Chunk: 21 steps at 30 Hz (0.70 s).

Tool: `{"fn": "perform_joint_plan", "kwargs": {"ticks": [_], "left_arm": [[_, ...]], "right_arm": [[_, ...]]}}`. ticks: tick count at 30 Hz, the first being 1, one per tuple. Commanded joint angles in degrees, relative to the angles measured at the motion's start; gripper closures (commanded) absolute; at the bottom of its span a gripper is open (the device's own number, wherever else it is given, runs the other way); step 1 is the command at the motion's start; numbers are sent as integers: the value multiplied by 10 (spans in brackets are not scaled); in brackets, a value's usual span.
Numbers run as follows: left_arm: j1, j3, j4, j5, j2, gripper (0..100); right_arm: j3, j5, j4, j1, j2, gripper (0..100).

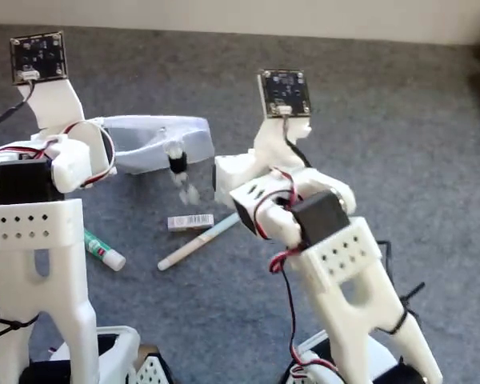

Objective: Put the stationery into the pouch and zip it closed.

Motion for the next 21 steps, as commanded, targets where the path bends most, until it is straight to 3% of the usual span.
{"fn": "perform_joint_plan", "kwargs": {"ticks": [1, 9, 14, 21], "left_arm": [[-2, 23, -1, 8, 22, 994], [-9, 22, 4, 8, 21, 995], [-16, 22, 1, 8, 21, 995], [-16, 22, 1, 8, 21, 995]], "right_arm": [[-37, -4, 1, 7, -44, 860], [44, -14, -3, 8, -1, 860], [60, -98, -5, 8, 79, 860], [60, -158, -96, 28, 232, 860]]}}
